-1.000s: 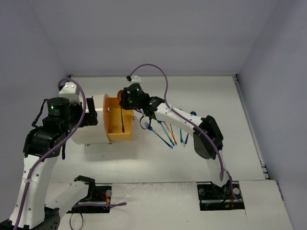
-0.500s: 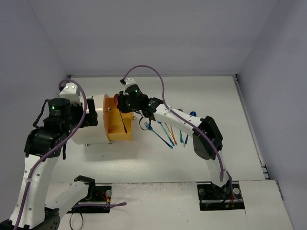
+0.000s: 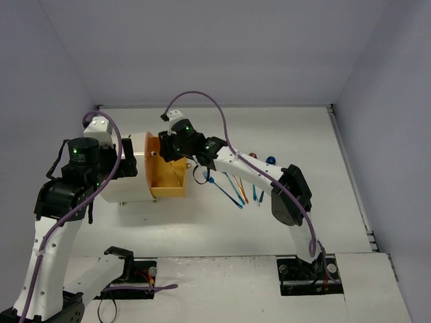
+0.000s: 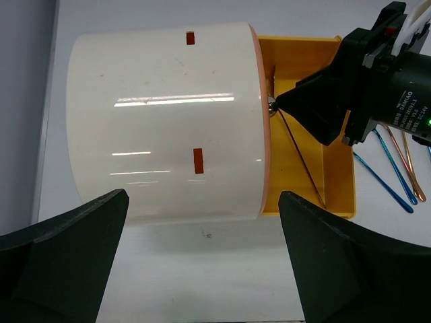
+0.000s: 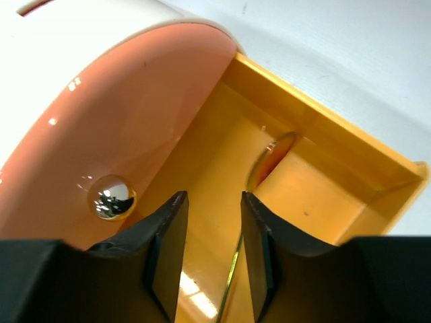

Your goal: Sort the eating utensils into containers

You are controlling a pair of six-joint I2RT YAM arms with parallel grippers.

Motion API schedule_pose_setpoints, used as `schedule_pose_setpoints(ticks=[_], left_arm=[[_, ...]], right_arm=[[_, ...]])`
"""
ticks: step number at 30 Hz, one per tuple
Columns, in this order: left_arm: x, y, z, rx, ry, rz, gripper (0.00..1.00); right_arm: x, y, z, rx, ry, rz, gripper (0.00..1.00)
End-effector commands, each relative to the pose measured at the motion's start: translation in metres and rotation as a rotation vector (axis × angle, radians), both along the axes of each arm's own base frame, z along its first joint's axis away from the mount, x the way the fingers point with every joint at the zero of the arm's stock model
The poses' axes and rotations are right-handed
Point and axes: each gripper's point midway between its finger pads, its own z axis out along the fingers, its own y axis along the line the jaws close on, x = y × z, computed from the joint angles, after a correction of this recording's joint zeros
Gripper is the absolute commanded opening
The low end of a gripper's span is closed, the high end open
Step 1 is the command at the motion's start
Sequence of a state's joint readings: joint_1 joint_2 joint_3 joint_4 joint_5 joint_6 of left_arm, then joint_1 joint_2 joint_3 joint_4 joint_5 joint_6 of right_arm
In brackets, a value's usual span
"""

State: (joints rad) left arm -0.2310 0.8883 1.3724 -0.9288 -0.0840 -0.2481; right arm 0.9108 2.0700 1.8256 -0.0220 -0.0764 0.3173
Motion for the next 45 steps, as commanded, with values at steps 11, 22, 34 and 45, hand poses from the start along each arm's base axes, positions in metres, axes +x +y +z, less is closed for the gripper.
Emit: schedule_pose_setpoints(ticks=[11, 22, 34, 45], left_arm=[[0.014, 0.000, 0.011, 0.003, -0.053, 0.018, 0.93], [0.009, -0.003, -0.002, -0.013, -0.024, 0.008, 0.93], [0.009, -0.004, -0.003, -0.020, -0.020, 0.004, 0.93], [0.009, -0.003, -0.007, -0.012, -0.011, 0.007, 0.93]], right_arm=[[0.037, -0.185, 0.084, -0.044, -0.197, -0.557, 0.52], [0.019, -0.359, -0.068, -0.183, 0.155, -0.896, 0.51], [0.010, -0.379, -0.151, -0.289, 0.344, -1.001, 0.40], [0.006, -0.402, -0.192, -0.359, 0.437, -1.059, 0.25]])
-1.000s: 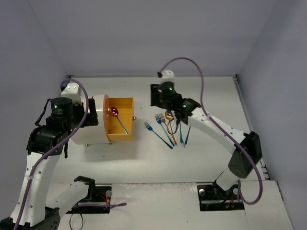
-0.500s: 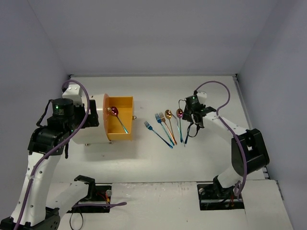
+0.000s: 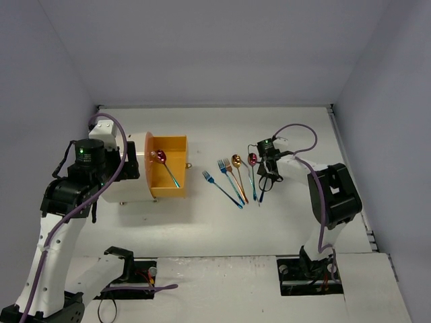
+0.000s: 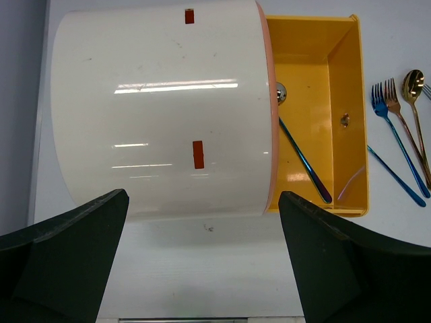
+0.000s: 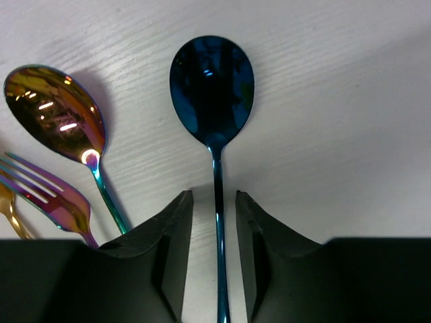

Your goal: Sort the eating utensils into containers

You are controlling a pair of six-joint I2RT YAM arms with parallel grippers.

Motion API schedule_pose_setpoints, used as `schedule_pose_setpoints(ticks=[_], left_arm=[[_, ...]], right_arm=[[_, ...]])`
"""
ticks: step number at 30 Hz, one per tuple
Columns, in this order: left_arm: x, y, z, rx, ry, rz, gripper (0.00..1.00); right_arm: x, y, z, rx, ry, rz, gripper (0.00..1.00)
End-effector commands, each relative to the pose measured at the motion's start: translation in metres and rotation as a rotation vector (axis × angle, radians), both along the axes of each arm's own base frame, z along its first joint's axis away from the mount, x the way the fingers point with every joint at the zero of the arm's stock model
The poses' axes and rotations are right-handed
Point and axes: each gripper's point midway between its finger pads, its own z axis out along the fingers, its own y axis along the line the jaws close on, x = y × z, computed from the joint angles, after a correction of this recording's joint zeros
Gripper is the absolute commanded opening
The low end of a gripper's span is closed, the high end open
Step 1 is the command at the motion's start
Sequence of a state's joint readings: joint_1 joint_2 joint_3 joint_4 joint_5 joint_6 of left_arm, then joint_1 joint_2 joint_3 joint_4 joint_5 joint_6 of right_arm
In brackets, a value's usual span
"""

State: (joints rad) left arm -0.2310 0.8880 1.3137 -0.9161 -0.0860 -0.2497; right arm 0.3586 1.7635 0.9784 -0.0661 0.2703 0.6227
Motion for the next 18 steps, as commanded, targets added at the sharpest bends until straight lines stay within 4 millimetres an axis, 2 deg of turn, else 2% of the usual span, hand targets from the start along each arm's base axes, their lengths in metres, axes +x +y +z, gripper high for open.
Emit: schedule_pose_setpoints(ticks=[1, 5, 9, 12, 13, 15, 18], left_arm=[[0.008, -0.003, 0.012, -0.021, -0.054, 0.005, 0.93], [0.008, -0.002, 0.014, -0.016, -0.057, 0.009, 0.93], [0.010, -0.002, 0.013, -0.015, -0.051, 0.008, 0.93], [0.011, -0.003, 0.012, -0.017, -0.047, 0.007, 0.93], [0.012, -0.003, 0.013, -0.018, -0.048, 0.008, 0.93], [0.012, -0.004, 0.012, -0.019, -0.045, 0.008, 0.93], [0.011, -0.004, 0.012, -0.019, -0.045, 0.006, 0.93]], right_arm=[[0.000, -0.019, -0.011, -0.020, 0.030, -0.057, 0.19], [0.000, -0.037, -0.012, -0.055, 0.041, -0.070, 0.01], [0.017, -0.059, 0.017, -0.117, -0.032, -0.077, 0.00], [0.040, -0.065, 0.064, -0.165, -0.131, -0.022, 0.00], [0.047, -0.062, 0.088, -0.166, -0.184, 0.007, 0.00], [0.058, -0.054, 0.123, -0.164, -0.257, 0.074, 0.00], [0.072, -0.008, 0.195, -0.099, -0.420, 0.236, 0.00]])
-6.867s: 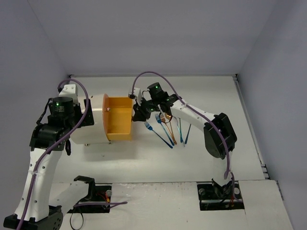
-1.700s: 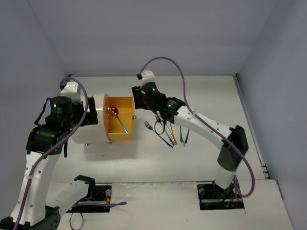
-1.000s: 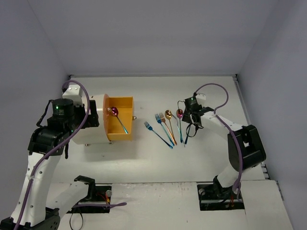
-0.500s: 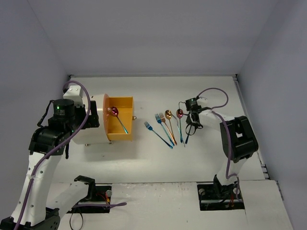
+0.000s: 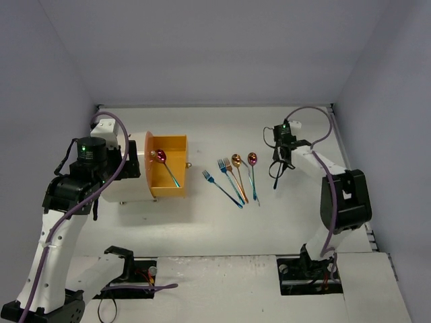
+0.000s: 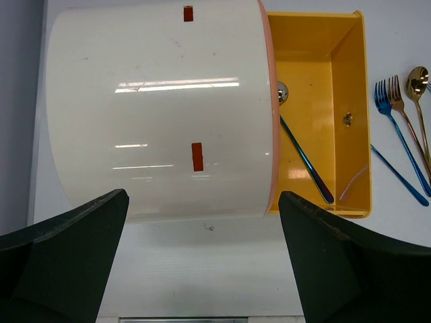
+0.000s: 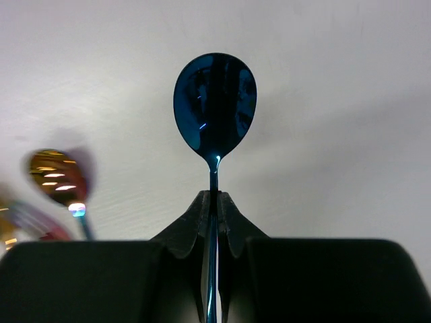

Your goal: Sort the eating utensils into containers

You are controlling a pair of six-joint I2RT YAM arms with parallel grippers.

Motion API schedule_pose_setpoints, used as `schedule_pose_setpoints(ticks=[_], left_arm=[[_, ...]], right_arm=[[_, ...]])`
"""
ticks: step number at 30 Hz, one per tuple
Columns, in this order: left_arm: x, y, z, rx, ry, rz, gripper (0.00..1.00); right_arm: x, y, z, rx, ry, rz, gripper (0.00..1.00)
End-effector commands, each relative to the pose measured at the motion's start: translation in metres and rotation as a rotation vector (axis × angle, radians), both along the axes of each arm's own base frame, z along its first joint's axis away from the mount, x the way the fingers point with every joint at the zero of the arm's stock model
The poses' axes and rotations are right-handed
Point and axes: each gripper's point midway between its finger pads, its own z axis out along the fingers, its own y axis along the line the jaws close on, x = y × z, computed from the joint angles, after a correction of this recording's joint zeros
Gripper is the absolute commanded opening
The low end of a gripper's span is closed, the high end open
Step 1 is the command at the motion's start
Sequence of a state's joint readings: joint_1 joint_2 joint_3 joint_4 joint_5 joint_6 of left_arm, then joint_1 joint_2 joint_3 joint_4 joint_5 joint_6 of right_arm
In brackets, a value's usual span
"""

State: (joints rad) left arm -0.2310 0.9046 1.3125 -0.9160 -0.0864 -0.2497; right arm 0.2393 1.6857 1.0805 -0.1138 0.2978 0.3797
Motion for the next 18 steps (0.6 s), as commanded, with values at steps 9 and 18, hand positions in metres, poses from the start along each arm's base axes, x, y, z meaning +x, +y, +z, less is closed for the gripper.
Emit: schedule_pose_setpoints(ticks=[9, 18], left_arm=[[0.006, -0.001, 0.021, -0.022, -0.078, 0.016, 0.93], [-0.002, 0.002, 0.025, -0.039, -0.084, 0.038, 0.93]], right_arm=[[0.022, 0.237, 0.286, 0.269, -0.629, 0.638, 0.00], [-0.012, 0.382, 0.293, 0.421, -0.665, 0.879, 0.00]])
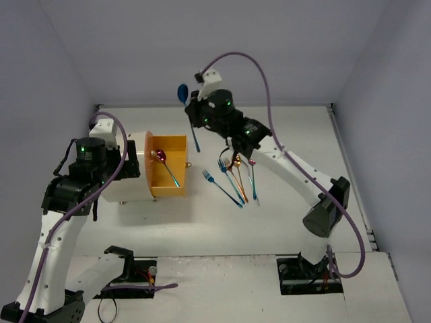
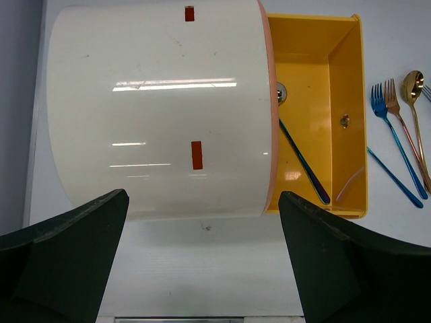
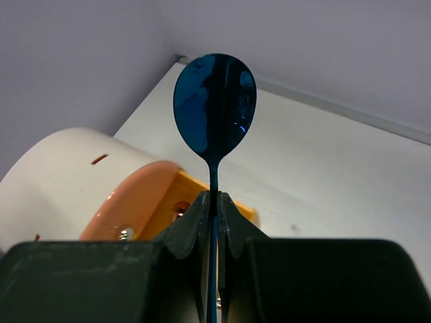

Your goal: Sort the eating utensils into containers

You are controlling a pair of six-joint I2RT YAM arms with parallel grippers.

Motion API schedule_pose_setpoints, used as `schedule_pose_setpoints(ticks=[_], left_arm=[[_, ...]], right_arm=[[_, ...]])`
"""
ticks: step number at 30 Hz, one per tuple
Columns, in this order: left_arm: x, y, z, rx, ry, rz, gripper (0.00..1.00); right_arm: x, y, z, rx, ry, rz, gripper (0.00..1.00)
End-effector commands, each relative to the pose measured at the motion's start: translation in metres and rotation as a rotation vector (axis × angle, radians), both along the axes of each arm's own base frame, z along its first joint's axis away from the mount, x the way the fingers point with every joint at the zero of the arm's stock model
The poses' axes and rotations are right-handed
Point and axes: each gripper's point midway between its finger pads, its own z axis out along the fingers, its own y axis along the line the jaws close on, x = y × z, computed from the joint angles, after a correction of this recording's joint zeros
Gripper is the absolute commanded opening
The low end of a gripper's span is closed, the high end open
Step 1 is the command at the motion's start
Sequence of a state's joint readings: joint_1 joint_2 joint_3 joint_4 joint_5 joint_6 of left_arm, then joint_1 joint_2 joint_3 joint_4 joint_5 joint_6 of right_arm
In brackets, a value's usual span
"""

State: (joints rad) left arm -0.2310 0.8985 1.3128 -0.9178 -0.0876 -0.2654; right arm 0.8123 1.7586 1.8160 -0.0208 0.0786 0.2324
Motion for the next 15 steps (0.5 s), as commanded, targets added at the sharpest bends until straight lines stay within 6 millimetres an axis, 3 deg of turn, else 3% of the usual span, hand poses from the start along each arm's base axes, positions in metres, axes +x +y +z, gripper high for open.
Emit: schedule_pose_setpoints(ticks=[1, 7, 15], left_arm=[[-0.002, 0.003, 0.024, -0.024, -0.080, 0.033, 0.93], [-0.009, 0.007, 0.022, -0.027, -0.077, 0.046, 0.93], [-0.013, 0.004, 0.019, -0.050, -0.073, 0.043, 0.93]], right_arm=[[-0.004, 0.050, -0.009, 0.051, -0.012, 0.082, 0.00], [-0.014, 0.085, -0.038, 0.075, 0.038, 0.108, 0.00], [-0.013, 0.099, -0.063, 0.107, 0.091, 0.086, 0.00]])
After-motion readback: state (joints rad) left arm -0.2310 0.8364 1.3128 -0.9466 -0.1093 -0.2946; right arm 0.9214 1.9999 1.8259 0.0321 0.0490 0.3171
